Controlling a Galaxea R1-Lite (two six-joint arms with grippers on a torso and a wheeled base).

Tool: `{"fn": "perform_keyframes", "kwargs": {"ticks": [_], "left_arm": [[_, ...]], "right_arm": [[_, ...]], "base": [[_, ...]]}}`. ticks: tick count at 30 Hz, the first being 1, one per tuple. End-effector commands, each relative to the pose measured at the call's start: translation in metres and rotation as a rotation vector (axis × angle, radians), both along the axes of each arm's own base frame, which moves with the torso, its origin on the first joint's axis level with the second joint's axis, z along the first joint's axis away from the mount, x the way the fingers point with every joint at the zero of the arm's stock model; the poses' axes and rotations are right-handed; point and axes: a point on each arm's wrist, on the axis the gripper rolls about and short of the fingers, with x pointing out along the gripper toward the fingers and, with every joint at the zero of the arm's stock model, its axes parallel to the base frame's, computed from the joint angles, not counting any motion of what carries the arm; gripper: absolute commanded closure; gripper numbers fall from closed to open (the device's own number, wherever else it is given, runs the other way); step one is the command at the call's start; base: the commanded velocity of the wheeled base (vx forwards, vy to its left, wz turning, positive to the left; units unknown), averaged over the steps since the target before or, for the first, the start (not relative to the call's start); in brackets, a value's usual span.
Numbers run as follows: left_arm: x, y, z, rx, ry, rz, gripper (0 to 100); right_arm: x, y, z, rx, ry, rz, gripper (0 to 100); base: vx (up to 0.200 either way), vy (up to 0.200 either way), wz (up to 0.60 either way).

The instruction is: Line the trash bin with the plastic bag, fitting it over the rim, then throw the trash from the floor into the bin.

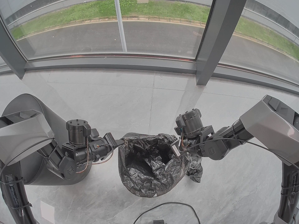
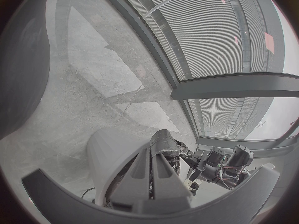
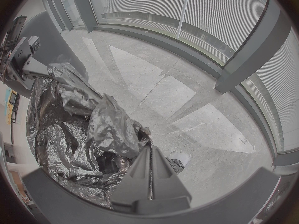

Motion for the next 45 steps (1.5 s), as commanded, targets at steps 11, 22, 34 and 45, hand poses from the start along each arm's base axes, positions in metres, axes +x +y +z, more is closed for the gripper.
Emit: {"fn": "perform_keyframes", "kwargs": {"ticks": [11, 22, 34, 45], "left_arm": [[-0.002, 0.0, 0.003, 0.004, -0.008, -0.005, 100], [-0.006, -0.001, 0.0, 0.051, -0.036, -0.034, 100], [-0.006, -0.001, -0.001, 0.052, -0.034, -0.032, 100], [-0.006, -0.001, -0.001, 0.054, -0.034, -0.032, 100]], "right_arm": [[0.001, -0.005, 0.031, 0.046, -0.068, -0.02, 0], [-0.007, -0.008, 0.052, 0.1, -0.098, -0.034, 0], [-0.012, -0.01, 0.068, 0.174, -0.11, -0.038, 0], [-0.02, -0.006, 0.064, 0.186, -0.066, -0.012, 0]], "base": [[0.0, 0.0, 0.0], [0.0, 0.0, 0.0], [0.0, 0.0, 0.0], [0.0, 0.0, 0.0]]}}
